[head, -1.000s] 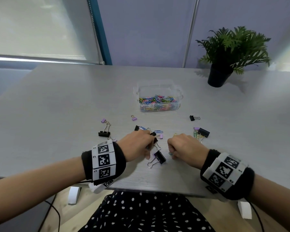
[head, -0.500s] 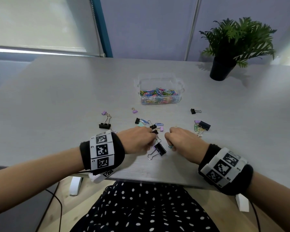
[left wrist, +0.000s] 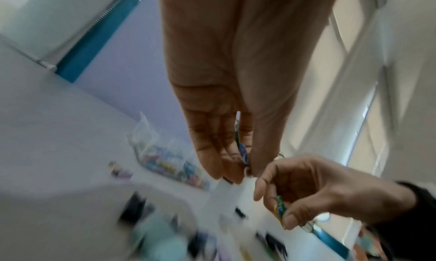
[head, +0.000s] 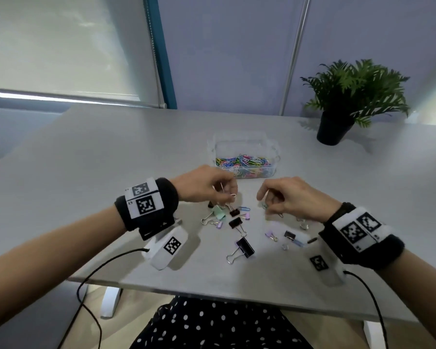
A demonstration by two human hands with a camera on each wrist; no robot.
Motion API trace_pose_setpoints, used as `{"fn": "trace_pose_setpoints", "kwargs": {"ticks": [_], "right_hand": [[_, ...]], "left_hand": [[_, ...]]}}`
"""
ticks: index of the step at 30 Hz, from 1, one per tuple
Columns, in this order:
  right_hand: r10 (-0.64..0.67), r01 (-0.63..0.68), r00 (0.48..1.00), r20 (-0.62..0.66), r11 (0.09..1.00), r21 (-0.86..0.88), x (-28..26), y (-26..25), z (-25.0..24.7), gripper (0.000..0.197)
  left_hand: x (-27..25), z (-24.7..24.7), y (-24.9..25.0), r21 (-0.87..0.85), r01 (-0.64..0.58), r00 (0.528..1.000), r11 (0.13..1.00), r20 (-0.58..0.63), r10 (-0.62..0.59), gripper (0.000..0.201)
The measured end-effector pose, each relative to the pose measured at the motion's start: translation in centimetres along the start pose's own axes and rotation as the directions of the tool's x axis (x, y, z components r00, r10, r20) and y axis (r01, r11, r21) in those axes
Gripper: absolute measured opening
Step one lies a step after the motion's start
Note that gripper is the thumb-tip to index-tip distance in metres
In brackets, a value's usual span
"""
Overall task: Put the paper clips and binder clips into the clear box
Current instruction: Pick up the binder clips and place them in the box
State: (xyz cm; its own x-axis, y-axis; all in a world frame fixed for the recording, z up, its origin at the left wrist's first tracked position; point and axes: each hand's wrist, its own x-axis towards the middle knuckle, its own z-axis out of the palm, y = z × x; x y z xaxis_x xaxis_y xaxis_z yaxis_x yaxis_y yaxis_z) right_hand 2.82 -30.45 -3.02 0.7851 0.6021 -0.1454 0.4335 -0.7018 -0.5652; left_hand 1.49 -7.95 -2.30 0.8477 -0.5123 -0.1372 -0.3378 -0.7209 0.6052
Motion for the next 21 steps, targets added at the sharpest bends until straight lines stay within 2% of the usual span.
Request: {"fn": "trace_pose_setpoints", "kwargs": {"ticks": [1, 3, 6, 9, 13, 16, 19, 21], "right_hand": [[0.012, -0.01, 0.999, -0.052, 0.999, 0.036, 0.9, 0.1, -1.1, 0.018], [0.03, -0.019, 0.987, -0.157, 0.997, 0.07, 3.3, -0.1, -3.2, 0.015], [0.032, -0.012, 0.962, -0.27, 0.997, 0.075, 7.5, 0.1, -4.6, 0.014], [0.003, -0.003, 0.944, -0.329, 1.0, 0.0, 10.7, 0.2, -4.3, 0.015], [-0.05, 0.003, 0.964, -0.262, 0.984, -0.177, 12.6, 0.4, -3.6, 0.016], [-0.05, -0.004, 0.974, -0.221, 0.972, -0.237, 12.6, 0.9, -3.6, 0.016], [-0.175, 0.098, 0.956, -0.236, 0.947, -0.306, 11.0, 0.8, -3.5, 0.014], [-0.262, 0.193, 0.945, -0.195, 0.93, -0.312, 9.3, 0.4, -2.9, 0.011]], "left_hand": [[0.7, -1.2, 0.1, -0.078, 0.008, 0.999, 0.997, -0.042, -0.012, 0.025], [2.8, -3.5, 0.0, -0.126, 0.026, 0.991, 0.992, -0.125, -0.042, 0.022], [6.4, -5.4, -0.8, -0.068, 0.069, 0.979, 0.995, -0.185, -0.081, 0.008], [9.4, -5.6, -1.5, 0.049, 0.137, 0.979, 0.989, -0.159, -0.128, 0.012], [10.6, -5.3, -1.6, 0.252, 0.185, 0.978, 0.95, -0.137, -0.155, 0.024], [10.1, -4.9, -1.8, 0.353, 0.165, 0.978, 0.921, -0.182, -0.105, 0.023], [8.3, -4.3, -1.3, 0.397, 0.074, 0.971, 0.915, -0.238, 0.024, 0.018], [6.9, -3.5, -1.1, 0.411, 0.019, 0.982, 0.911, -0.177, 0.059, 0.014]]}}
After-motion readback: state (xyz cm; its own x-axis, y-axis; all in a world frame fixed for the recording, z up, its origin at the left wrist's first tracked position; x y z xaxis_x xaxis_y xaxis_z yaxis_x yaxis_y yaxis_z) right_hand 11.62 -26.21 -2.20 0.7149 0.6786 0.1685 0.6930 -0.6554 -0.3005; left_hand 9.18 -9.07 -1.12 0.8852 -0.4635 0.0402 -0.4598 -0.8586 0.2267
